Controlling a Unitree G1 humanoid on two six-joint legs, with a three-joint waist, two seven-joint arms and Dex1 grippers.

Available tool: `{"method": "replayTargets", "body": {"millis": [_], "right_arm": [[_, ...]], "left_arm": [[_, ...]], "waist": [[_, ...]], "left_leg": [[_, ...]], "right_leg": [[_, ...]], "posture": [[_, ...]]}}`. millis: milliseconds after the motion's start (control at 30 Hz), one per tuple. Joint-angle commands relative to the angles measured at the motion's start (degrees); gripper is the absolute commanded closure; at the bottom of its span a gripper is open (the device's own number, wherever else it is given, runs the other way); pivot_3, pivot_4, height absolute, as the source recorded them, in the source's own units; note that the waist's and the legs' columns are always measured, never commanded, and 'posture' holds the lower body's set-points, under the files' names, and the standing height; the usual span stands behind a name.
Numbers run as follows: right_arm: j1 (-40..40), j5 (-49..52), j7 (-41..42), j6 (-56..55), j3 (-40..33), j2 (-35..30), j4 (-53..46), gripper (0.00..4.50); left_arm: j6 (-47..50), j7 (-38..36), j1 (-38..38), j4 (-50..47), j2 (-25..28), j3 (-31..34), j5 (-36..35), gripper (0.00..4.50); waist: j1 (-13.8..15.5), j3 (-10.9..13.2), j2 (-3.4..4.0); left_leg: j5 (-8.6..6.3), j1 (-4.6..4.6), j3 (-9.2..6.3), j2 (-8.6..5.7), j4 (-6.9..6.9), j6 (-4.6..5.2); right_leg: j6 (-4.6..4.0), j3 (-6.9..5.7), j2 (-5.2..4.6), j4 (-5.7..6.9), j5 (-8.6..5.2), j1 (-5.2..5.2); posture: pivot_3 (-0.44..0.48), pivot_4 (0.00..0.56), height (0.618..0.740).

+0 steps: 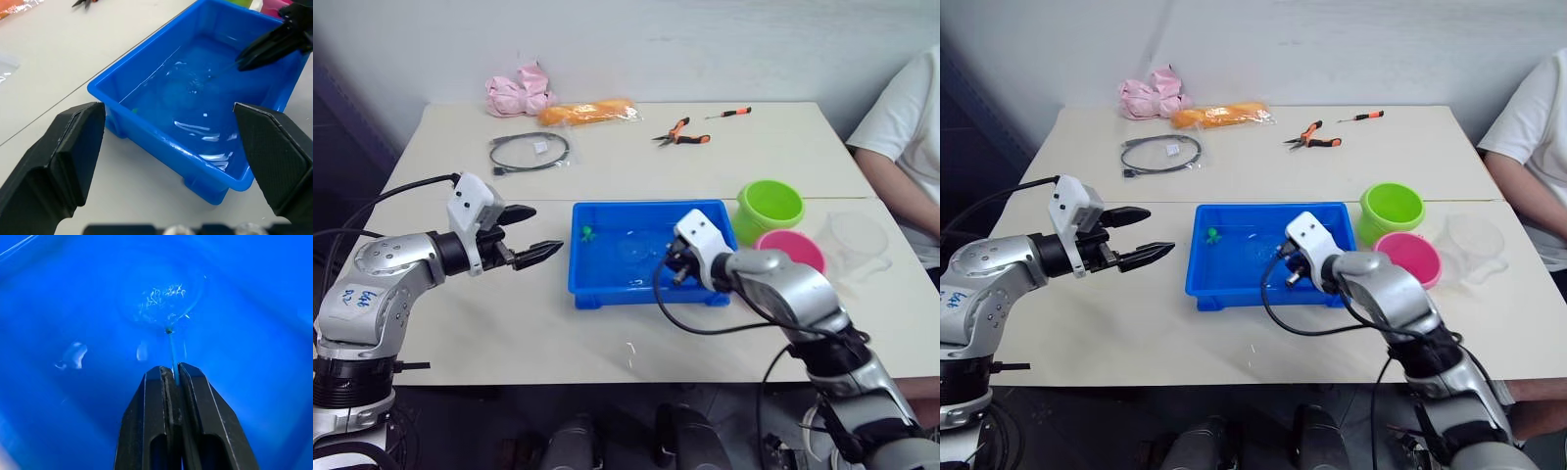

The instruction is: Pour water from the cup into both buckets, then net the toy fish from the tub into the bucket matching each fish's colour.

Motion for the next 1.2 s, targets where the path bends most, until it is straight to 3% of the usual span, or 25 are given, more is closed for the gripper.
{"method": "replayTargets", "body": {"millis": [33, 233, 567, 967, 1200], "right_arm": [[-2.95, -2.54, -0.08, -2.73, 1.69, 3.25, 5.51, 4.50], [-5.86, -3.83, -0.14, -8.31, -0.19, 9.57, 12.79, 4.50], [-5.59, -2.75, 2.77, -12.12, -2.46, 13.01, 12.00, 4.50], [-0.75, 4.30, 9.86, -1.55, -10.19, 3.40, -2.01, 4.50], [3.88, 13.44, 13.54, 7.50, -19.09, -3.91, -13.12, 4.50]], "left_arm": [[-0.81, -0.37, -0.05, -1.23, 0.62, 0.13, 0.35, 0.04], [-1.66, 0.31, -0.14, -0.58, -0.33, 0.06, 0.86, 0.04], [-2.90, 0.60, 0.07, -0.21, -0.98, 0.13, 1.68, 0.04], [-4.98, -1.88, -0.21, 0.20, -1.91, -1.44, 1.41, 0.04], [-8.98, -7.18, -1.35, 0.41, -5.25, -1.95, -1.48, 0.04]], "waist": [[-0.53, 0.00, 0.00], [-0.77, 0.00, 0.00], [-0.94, 0.00, 0.00], [-0.62, 0.00, 0.00], [-0.57, 0.00, 0.00]], "left_leg": [[0.00, 0.00, -0.01, 0.00, -0.02, -0.01], [0.00, -0.02, 0.01, -0.03, -0.04, 0.00], [-0.01, -0.02, 0.02, 0.03, -0.05, -0.04], [-0.02, -0.03, 0.00, 0.01, -0.07, -0.04], [-0.03, -0.04, 0.00, 0.01, -0.07, -0.04]], "right_leg": [[0.00, 0.00, 0.01, 0.00, 0.00, 0.00], [0.01, 0.02, 0.15, -0.02, 0.00, 0.00], [0.00, 0.07, 0.12, 0.00, 0.00, -0.04], [0.00, 0.05, -0.06, -0.03, 0.00, -0.05], [0.00, 0.04, -0.07, -0.05, 0.00, -0.05]], "posture": [[0.000, 0.150, 0.740], [0.000, 0.150, 0.740], [0.000, 0.150, 0.740], [0.000, 0.150, 0.740], [0.000, 0.150, 0.740]]}}
